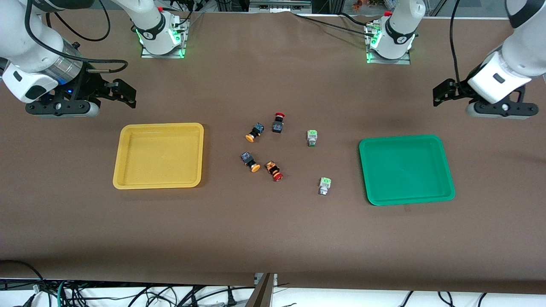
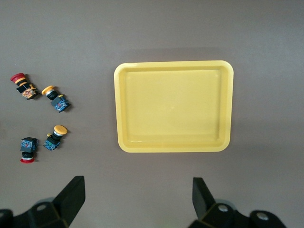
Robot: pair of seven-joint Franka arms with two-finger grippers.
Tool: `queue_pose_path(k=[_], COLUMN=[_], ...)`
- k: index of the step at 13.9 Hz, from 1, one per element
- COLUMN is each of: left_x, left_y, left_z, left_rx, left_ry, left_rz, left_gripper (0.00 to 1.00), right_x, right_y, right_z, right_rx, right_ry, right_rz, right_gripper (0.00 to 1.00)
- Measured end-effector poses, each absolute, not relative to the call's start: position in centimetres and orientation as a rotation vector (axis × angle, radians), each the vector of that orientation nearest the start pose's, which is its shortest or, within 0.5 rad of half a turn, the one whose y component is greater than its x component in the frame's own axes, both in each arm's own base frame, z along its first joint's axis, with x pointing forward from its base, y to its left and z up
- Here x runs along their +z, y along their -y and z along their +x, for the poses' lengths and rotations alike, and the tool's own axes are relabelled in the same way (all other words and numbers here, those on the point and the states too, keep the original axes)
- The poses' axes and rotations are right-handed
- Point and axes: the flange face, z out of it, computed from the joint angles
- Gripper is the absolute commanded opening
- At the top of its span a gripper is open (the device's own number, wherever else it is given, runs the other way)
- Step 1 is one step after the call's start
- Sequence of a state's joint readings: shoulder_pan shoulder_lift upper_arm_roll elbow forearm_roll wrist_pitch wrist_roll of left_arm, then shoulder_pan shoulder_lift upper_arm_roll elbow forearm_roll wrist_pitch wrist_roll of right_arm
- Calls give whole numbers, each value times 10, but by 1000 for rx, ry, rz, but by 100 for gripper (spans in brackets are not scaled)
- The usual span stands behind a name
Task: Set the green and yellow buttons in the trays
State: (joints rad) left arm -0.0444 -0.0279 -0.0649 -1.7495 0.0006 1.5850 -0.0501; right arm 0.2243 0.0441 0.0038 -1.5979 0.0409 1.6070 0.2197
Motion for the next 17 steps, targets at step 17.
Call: queue_pose_path(k=[17], left_x=[223], left_y=[374], left_z=[507], left_rx=[245], left_ry=[-134], left_rz=[-3101], left_gripper=[100], right_x=[459], right_y=[-240], right_z=[591], right_rx=[142], right_ry=[409], right_rz=[-3030], right_gripper=[100])
